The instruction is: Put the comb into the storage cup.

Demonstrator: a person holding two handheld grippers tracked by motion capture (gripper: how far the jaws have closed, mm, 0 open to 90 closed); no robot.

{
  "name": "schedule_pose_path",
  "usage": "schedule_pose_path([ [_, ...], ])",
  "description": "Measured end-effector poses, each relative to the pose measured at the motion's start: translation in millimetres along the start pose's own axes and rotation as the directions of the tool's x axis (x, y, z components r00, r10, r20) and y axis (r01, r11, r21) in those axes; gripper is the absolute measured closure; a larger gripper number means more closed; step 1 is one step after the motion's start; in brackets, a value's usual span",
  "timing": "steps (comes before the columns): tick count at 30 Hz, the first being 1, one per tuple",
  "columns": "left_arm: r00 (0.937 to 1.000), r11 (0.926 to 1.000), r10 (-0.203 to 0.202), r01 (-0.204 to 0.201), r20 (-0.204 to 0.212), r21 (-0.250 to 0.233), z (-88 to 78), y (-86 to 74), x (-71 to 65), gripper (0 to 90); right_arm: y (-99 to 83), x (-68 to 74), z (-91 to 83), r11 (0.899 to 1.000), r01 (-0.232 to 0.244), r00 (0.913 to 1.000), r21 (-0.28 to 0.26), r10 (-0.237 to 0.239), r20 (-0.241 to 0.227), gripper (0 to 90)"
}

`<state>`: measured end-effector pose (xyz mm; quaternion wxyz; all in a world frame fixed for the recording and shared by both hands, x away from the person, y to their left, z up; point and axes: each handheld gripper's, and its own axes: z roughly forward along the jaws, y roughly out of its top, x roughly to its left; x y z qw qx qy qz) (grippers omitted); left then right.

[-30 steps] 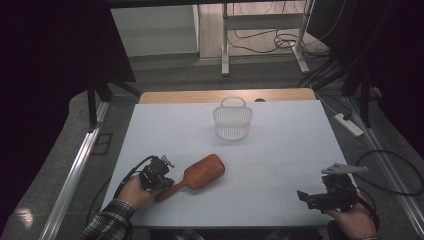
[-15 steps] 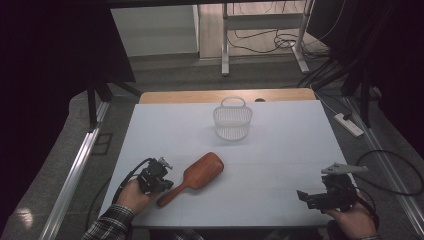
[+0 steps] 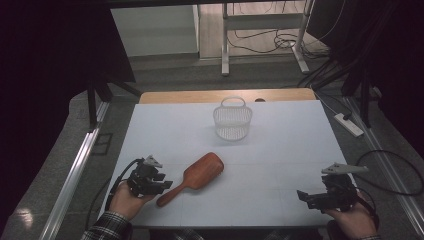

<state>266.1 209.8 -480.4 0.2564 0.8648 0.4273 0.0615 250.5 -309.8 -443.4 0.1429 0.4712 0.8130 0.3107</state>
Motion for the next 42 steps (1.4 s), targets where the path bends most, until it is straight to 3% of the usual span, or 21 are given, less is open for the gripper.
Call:
schedule_pose_path([
  [1,1.0000,1.0000,-0.006,0.006,0.003,-0.006,-0.3,-0.3,-0.2,49.7,0.0,0.0,0.0,1.000,0.001,1.0000,0.000,-0.001,-0.001,0.0],
  [3,0.9999,0.9998,-0.013,0.014,0.004,-0.017,-1.1,-1.2,-0.6,47.6,0.0,0.0,0.0,1.000,0.001,1.0000,0.000,-0.001,-0.001,0.0],
  [4,0.9999,0.9997,-0.014,0.014,0.004,-0.020,-1.6,-1.3,-0.7,41.1,0.0,-0.2,-0.1,1.000,0.001,1.0000,-0.001,-0.001,-0.002,0.0],
  [7,0.9997,0.9992,-0.022,0.023,0.008,-0.034,-1.9,-0.7,-1.9,34.0,0.0,-0.2,-0.1,1.000,0.001,1.0000,-0.001,-0.001,-0.002,0.0],
  [13,0.9992,0.9992,-0.017,0.018,0.035,-0.035,1.4,3.4,-6.6,23.0,0.0,-0.1,0.0,1.000,0.001,1.0000,0.000,-0.001,-0.003,0.0],
  [16,0.9982,0.9995,0.006,-0.004,0.059,-0.030,4.4,7.4,-11.0,16.2,0.0,-0.2,0.1,1.000,0.001,1.0000,0.000,-0.001,-0.003,0.0],
  [28,0.9953,0.9983,0.041,-0.037,0.087,-0.044,12.2,20.8,-18.4,3.1,0.0,0.1,0.3,1.000,0.003,1.0000,-0.001,-0.003,-0.007,0.0],
  [35,0.9947,0.9944,0.099,-0.097,0.030,-0.041,18.9,27.6,-25.2,0.0,0.0,0.0,0.5,1.000,0.004,1.0000,0.000,-0.004,-0.009,0.0],
  [42,0.9966,0.9967,0.076,-0.075,0.033,-0.029,23.3,26.0,-19.9,0.0,0.0,0.1,0.5,1.000,0.004,0.9999,0.001,-0.004,-0.009,0.0],
])
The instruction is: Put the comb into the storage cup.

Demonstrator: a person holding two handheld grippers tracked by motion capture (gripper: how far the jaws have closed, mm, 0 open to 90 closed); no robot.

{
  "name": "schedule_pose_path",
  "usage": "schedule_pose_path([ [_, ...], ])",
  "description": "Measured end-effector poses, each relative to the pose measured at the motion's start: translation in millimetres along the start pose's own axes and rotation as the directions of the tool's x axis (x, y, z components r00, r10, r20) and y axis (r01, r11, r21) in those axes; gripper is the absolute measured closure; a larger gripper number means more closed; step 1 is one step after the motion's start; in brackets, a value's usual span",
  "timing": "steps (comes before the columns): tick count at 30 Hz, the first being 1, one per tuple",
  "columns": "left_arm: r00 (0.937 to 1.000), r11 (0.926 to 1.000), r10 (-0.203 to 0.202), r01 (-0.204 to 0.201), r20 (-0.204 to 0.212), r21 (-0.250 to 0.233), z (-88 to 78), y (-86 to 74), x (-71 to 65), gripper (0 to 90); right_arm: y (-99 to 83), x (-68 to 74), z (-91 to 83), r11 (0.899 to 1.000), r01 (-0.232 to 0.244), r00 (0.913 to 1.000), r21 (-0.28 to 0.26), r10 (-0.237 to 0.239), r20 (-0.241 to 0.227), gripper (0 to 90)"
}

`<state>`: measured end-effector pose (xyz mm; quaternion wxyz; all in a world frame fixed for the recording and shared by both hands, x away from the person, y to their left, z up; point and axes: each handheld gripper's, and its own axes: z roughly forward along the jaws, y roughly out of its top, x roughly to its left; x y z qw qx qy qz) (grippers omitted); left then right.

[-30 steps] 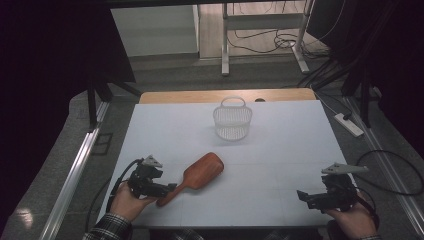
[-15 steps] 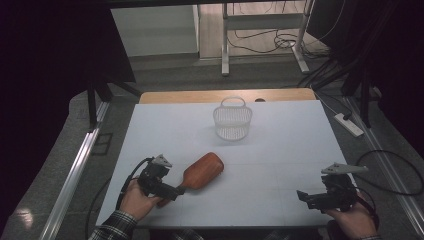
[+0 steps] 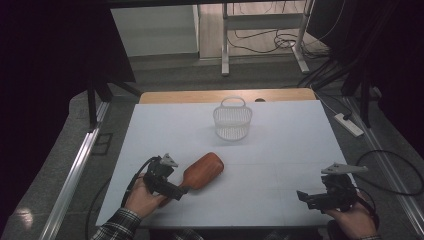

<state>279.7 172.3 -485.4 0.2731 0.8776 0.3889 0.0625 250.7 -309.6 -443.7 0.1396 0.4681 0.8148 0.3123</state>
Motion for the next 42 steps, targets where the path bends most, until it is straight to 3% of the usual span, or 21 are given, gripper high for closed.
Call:
schedule_pose_path([
  [11,0.9998,0.9983,-0.011,0.010,0.016,0.057,14.3,0.1,0.9,0.0,0.0,-0.1,-0.1,1.000,0.005,1.0000,0.000,-0.005,-0.003,0.0],
  [18,0.9995,0.9936,0.008,-0.011,0.029,0.112,25.2,-1.7,1.6,0.0,0.0,0.0,-0.1,1.000,0.007,1.0000,0.000,-0.007,-0.005,0.0],
  [22,0.9990,0.9900,-0.003,-0.003,0.045,0.141,29.7,-3.5,3.5,0.0,-0.1,0.0,-0.2,1.000,0.007,1.0000,0.001,-0.007,-0.005,0.0],
  [30,0.9998,0.9864,0.001,-0.004,0.019,0.164,31.0,-3.2,2.9,0.0,-0.1,0.0,0.0,1.000,0.007,1.0000,0.003,-0.007,-0.006,0.0],
  [34,0.9999,0.9861,-0.009,0.011,-0.012,0.166,30.9,-2.3,2.6,9.1,0.0,-0.1,0.1,1.000,0.007,1.0000,0.003,-0.007,-0.007,0.0],
  [38,0.9999,0.9905,-0.002,0.001,0.011,0.137,26.0,-2.2,3.0,27.6,0.0,-0.1,0.1,1.000,0.007,0.9999,0.004,-0.007,-0.007,0.0],
  [42,0.9996,0.9883,0.021,-0.023,0.019,0.151,27.5,-2.1,0.5,39.7,0.0,-0.1,0.1,1.000,0.008,0.9999,0.004,-0.008,-0.008,0.0],
])
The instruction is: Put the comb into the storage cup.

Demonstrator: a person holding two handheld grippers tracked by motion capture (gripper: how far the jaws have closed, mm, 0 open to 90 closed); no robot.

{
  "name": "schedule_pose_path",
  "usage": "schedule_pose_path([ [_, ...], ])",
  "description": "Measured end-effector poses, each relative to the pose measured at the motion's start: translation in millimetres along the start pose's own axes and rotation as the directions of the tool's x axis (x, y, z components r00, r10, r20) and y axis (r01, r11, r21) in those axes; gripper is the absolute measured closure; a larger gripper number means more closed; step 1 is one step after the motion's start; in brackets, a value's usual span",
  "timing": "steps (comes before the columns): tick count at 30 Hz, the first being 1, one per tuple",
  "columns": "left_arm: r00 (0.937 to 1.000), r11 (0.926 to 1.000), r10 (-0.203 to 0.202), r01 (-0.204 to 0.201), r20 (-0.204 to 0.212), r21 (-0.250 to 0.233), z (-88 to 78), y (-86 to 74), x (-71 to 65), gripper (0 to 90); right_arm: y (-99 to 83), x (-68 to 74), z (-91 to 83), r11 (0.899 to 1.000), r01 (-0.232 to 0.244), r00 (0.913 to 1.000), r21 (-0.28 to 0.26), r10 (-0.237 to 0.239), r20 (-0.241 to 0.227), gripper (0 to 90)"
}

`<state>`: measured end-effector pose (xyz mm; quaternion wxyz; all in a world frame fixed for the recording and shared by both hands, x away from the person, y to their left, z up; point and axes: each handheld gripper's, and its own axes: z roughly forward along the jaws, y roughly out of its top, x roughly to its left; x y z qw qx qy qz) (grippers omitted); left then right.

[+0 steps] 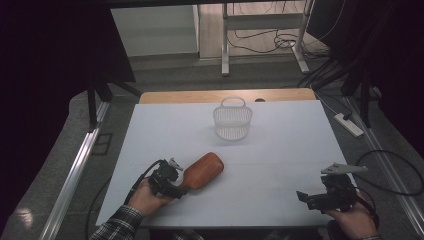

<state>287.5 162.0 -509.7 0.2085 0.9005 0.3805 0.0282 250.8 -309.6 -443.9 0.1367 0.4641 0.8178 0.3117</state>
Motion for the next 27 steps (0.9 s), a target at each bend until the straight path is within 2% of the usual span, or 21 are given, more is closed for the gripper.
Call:
schedule_pose_path([
  [4,0.9999,0.9998,0.016,-0.016,0.005,0.014,1.6,0.4,-1.3,46.9,0.1,0.0,0.2,1.000,0.002,1.0000,0.002,-0.002,0.000,0.0],
  [9,0.9989,0.9985,0.046,-0.046,-0.010,0.029,4.4,2.0,-4.4,55.0,0.1,0.0,0.3,1.000,0.001,1.0000,0.004,-0.001,0.000,0.0],
  [11,0.9980,0.9978,0.059,-0.058,-0.022,0.031,5.1,2.4,-5.1,61.6,0.1,0.0,0.4,1.000,0.002,1.0000,0.005,-0.002,0.000,0.0],
  [14,0.9958,0.9954,0.091,-0.090,-0.013,0.032,4.7,2.5,-6.5,69.9,0.1,0.0,0.5,1.000,0.001,1.0000,0.005,-0.001,0.001,0.0],
  [27,0.9967,0.9965,0.081,-0.081,-0.001,0.021,-1.2,4.7,-6.0,72.2,-0.1,-0.1,0.1,1.000,0.002,1.0000,0.003,-0.002,-0.001,0.0],
])
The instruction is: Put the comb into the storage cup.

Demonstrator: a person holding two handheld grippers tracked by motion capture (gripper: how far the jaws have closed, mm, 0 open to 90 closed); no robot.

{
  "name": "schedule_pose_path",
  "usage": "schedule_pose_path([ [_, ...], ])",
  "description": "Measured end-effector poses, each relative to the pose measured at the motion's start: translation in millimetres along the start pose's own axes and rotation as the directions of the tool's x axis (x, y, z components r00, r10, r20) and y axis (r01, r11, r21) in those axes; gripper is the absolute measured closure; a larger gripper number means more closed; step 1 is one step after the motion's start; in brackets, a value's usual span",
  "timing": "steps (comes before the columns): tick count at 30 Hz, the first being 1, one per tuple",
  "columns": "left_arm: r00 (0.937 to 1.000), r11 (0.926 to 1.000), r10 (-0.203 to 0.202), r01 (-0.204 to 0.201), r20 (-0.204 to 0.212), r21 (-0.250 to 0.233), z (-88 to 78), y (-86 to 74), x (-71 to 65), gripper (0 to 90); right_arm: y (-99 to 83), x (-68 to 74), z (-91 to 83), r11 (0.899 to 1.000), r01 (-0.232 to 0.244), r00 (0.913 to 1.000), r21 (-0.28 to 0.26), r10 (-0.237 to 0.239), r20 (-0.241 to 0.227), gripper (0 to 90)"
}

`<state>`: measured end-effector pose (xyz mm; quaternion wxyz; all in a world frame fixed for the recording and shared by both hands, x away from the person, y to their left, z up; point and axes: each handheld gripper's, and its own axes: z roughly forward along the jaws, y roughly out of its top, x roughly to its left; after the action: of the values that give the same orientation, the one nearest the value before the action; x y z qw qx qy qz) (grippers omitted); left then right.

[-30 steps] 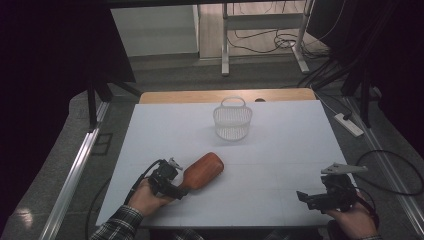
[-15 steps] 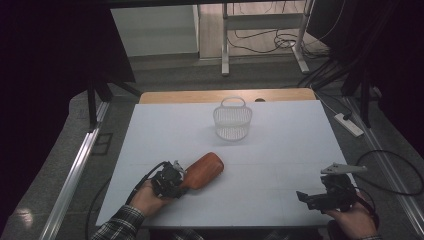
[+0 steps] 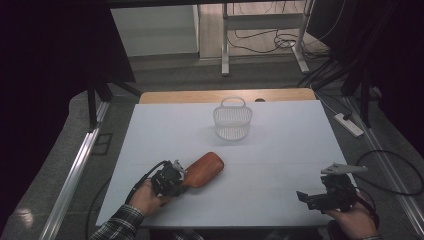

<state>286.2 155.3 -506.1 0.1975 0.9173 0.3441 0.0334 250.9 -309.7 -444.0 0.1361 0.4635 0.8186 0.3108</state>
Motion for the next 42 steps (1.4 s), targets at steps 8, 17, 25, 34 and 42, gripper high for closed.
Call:
schedule_pose_path([
  [8,0.9998,0.9985,-0.017,0.016,-0.014,-0.052,-7.2,-0.2,0.2,72.2,-0.1,-0.2,-0.5,1.000,0.000,1.0000,-0.005,0.000,-0.003,0.0],
  [17,0.9992,0.9896,-0.040,0.039,0.002,-0.139,-18.3,-2.3,2.2,72.2,-0.3,0.6,-1.6,1.000,0.006,1.0000,-0.015,-0.006,-0.002,0.0],
  [25,0.9989,0.9777,-0.047,0.047,0.005,-0.205,-27.3,-3.8,2.7,72.2,-0.7,1.2,-2.9,0.999,0.014,0.9999,-0.031,-0.014,-0.005,0.0],
  [34,0.9989,0.9704,-0.045,0.047,0.016,-0.237,-32.7,-3.0,-0.3,72.1,-0.8,4.0,-5.0,0.998,0.045,0.9988,-0.050,-0.046,-0.015,0.0],
  [42,0.9992,0.9632,-0.027,0.034,0.030,-0.267,-36.2,0.5,-5.7,72.1,1.2,4.4,-6.7,0.993,0.050,0.9970,-0.104,-0.056,-0.053,0.0],
])
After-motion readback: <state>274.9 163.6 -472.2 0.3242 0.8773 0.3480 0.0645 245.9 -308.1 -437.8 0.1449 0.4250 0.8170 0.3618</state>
